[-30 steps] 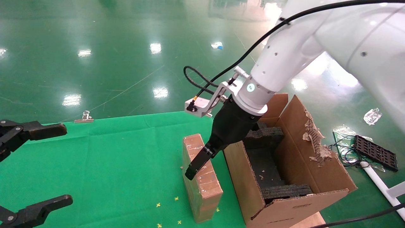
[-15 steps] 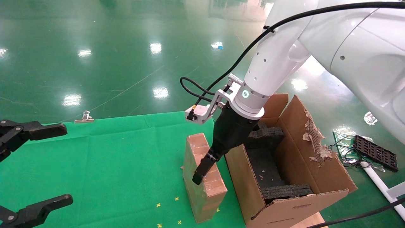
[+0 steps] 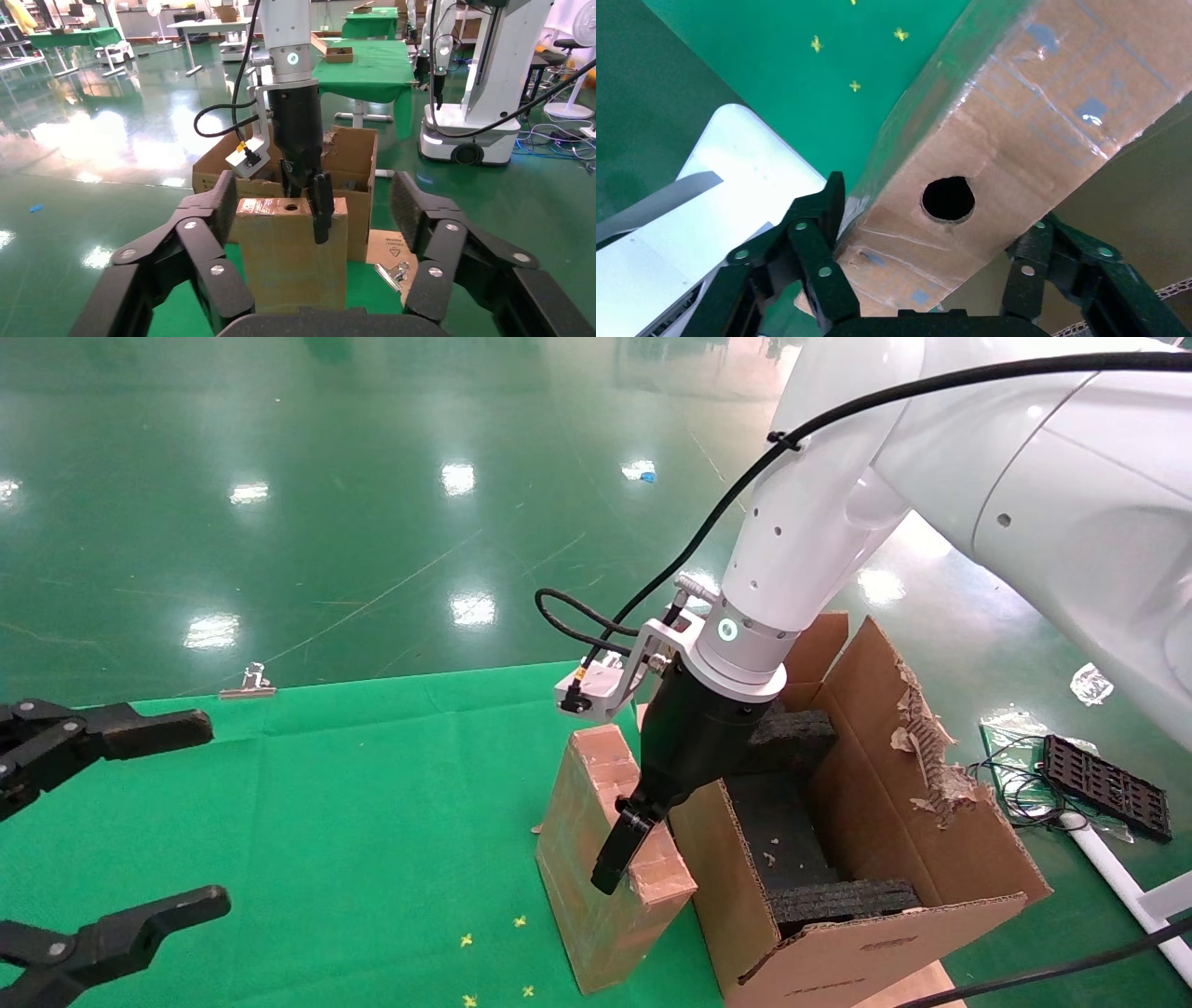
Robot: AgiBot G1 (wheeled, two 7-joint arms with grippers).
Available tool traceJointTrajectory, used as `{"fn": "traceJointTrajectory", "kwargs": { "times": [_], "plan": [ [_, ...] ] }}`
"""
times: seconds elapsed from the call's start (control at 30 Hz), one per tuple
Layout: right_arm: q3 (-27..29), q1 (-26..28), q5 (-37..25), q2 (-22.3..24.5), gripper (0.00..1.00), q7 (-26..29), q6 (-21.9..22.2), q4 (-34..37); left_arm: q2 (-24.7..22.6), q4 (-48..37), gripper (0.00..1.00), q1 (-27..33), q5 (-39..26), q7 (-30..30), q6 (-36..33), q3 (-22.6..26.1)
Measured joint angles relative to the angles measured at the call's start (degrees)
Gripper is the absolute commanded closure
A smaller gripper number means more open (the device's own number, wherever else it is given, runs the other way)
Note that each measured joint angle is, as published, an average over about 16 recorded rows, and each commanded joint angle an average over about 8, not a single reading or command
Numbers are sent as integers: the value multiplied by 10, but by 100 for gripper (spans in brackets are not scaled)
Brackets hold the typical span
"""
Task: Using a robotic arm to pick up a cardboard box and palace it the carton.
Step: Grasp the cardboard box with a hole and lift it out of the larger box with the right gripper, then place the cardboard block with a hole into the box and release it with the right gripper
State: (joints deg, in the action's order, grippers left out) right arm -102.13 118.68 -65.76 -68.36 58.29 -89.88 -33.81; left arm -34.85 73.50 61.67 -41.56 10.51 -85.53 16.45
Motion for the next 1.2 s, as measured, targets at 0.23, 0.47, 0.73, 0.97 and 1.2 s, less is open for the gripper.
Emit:
{"fn": "traceJointTrajectory", "kwargs": {
  "times": [0.23, 0.47, 0.73, 0.97, 1.2],
  "plan": [
    [-9, 3, 4, 3, 100, -6, 3, 3, 0, 0, 100, 0, 0, 0, 0, 0],
    [-7, 25, 8, 15, 100, -27, 13, 12, 0, 0, 100, 0, 0, 0, 0, 1],
    [13, 106, 9, 58, 100, -71, 34, 53, 0, 0, 100, 0, 1, 0, 0, 1],
    [19, 187, -11, 113, 100, -94, 46, 119, 0, 0, 100, 0, 1, -1, 0, 1],
    [1, 212, -44, 161, 100, -81, 37, 188, 1, 0, 86, 0, 1, -1, 1, 1]
  ]
}}
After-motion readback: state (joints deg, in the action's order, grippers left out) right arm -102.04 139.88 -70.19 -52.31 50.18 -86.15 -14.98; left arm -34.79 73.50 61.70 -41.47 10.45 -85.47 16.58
